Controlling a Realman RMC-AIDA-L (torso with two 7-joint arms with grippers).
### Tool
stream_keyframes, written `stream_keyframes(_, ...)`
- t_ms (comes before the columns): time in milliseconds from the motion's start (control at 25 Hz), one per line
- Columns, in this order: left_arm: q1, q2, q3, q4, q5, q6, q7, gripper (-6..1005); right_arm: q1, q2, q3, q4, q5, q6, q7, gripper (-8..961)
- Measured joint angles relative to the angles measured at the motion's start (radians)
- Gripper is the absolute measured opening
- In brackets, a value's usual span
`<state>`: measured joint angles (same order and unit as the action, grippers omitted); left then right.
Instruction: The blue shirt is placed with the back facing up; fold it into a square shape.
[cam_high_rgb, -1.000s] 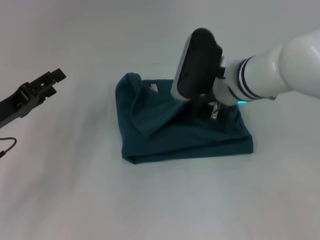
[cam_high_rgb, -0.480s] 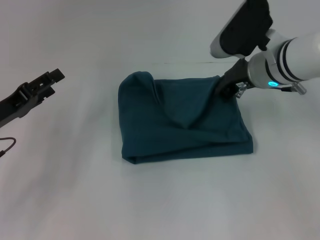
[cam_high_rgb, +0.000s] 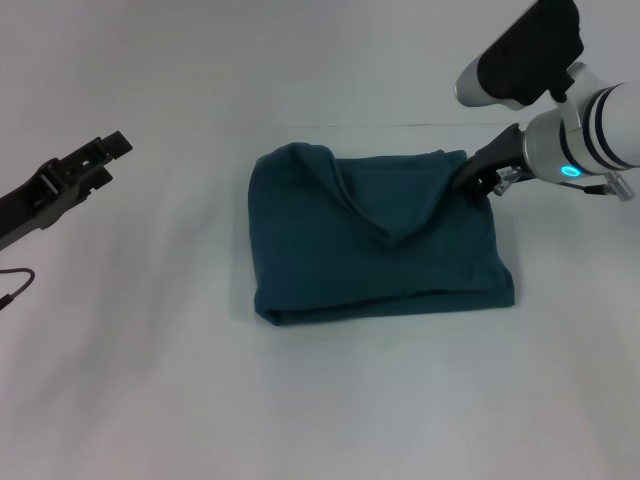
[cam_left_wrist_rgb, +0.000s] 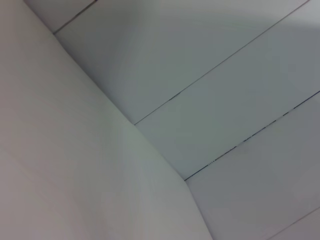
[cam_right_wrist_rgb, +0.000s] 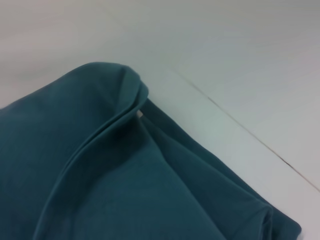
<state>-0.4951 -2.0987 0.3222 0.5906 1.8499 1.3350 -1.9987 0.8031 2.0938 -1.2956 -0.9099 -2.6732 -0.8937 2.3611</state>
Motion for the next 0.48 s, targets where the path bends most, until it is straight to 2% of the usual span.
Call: stream_keyframes(480,-0.003,0.000,0.000,0.000,0.000,-0.015,0.000,796,0.011,-0.001,0.043,0.077,-0.004,0.038,0.010,123)
